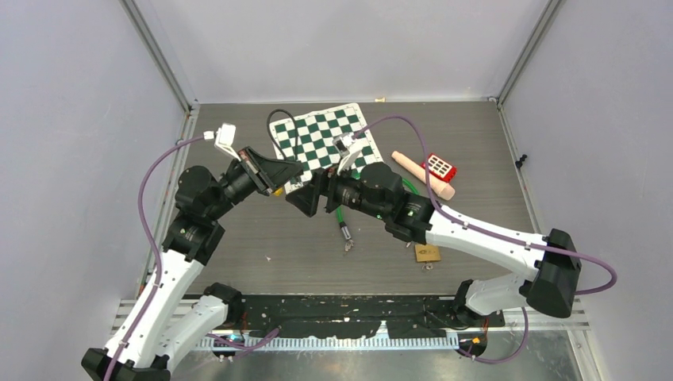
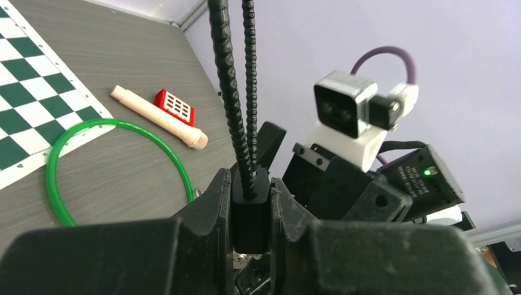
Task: Lock with the key
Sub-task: Lock the lock.
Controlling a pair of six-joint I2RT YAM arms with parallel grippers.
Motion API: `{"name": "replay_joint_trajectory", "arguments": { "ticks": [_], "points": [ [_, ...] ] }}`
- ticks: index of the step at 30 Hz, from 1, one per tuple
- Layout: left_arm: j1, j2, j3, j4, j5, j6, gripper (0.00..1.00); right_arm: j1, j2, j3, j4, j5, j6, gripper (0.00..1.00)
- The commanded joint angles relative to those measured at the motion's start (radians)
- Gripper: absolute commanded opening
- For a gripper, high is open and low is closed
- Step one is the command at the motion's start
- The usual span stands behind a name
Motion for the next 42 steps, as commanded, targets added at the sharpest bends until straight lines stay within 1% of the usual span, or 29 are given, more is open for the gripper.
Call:
{"name": "replay_joint_trajectory", "arguments": {
  "ticks": [1, 2, 5, 8, 11, 14, 15, 16, 17, 18, 19, 20, 23, 25, 28, 30, 34, 41, 42],
  "points": [
    [-0.002, -0.027, 0.059, 0.017, 0.028, 0.074, 0.00, -0.021, -0.130, -0.074, 0.104, -0.078, -0.061, 0.89],
    [-0.002, -0.030, 0.056, 0.021, 0.037, 0.078, 0.00, -0.022, -0.141, -0.097, 0.119, -0.093, -0.080, 0.91],
    [-0.003, -0.032, 0.050, 0.060, 0.086, 0.078, 0.00, -0.024, -0.167, -0.146, 0.197, -0.147, -0.086, 0.92],
    [-0.002, -0.035, 0.050, 0.098, 0.128, 0.068, 0.00, -0.024, -0.175, -0.210, 0.296, -0.212, -0.057, 0.91],
    [-0.001, -0.037, 0.045, 0.134, 0.164, 0.056, 0.00, -0.024, -0.170, -0.239, 0.407, -0.272, -0.012, 0.90],
    [-0.002, -0.038, 0.041, 0.183, 0.197, 0.025, 0.00, -0.024, -0.155, -0.239, 0.457, -0.278, 0.029, 0.84],
    [-0.002, -0.037, 0.037, 0.202, 0.208, 0.011, 0.00, -0.025, -0.145, -0.240, 0.487, -0.277, 0.055, 0.79],
    [-0.002, -0.039, 0.034, 0.217, 0.219, -0.003, 0.00, -0.025, -0.140, -0.241, 0.529, -0.276, 0.070, 0.77],
    [-0.002, -0.041, 0.031, 0.232, 0.230, -0.014, 0.00, -0.025, -0.131, -0.253, 0.560, -0.278, 0.102, 0.71],
    [-0.002, -0.042, 0.030, 0.238, 0.238, -0.020, 0.00, -0.024, -0.129, -0.267, 0.650, -0.279, 0.120, 0.69],
    [-0.002, -0.045, 0.033, 0.236, 0.241, -0.020, 0.00, -0.023, -0.122, -0.293, 0.698, -0.279, 0.163, 0.66],
    [-0.002, -0.049, 0.035, 0.231, 0.241, -0.020, 0.00, -0.023, -0.116, -0.301, 0.771, -0.281, 0.183, 0.66],
    [-0.002, -0.056, 0.039, 0.235, 0.245, -0.026, 0.00, -0.023, -0.078, -0.289, 0.809, -0.298, 0.243, 0.68],
    [-0.002, -0.056, 0.037, 0.247, 0.251, -0.035, 0.00, -0.023, -0.057, -0.294, 0.868, -0.303, 0.293, 0.69],
    [-0.002, -0.054, 0.031, 0.283, 0.265, -0.059, 0.00, -0.023, -0.029, -0.284, 0.908, -0.301, 0.325, 0.67],
    [-0.002, -0.054, 0.022, 0.308, 0.270, -0.077, 0.00, -0.023, -0.016, -0.283, 0.943, -0.294, 0.344, 0.64],
    [-0.002, -0.053, 0.017, 0.328, 0.276, -0.096, 0.00, -0.023, -0.006, -0.290, 0.983, -0.278, 0.359, 0.54],
    [-0.002, -0.053, 0.017, 0.331, 0.278, -0.099, 0.00, -0.023, 0.001, -0.291, 0.995, -0.261, 0.353, 0.45],
    [-0.002, -0.053, 0.015, 0.332, 0.275, -0.098, 0.00, -0.023, 0.005, -0.286, 0.995, -0.265, 0.354, 0.41]
  ]
}}
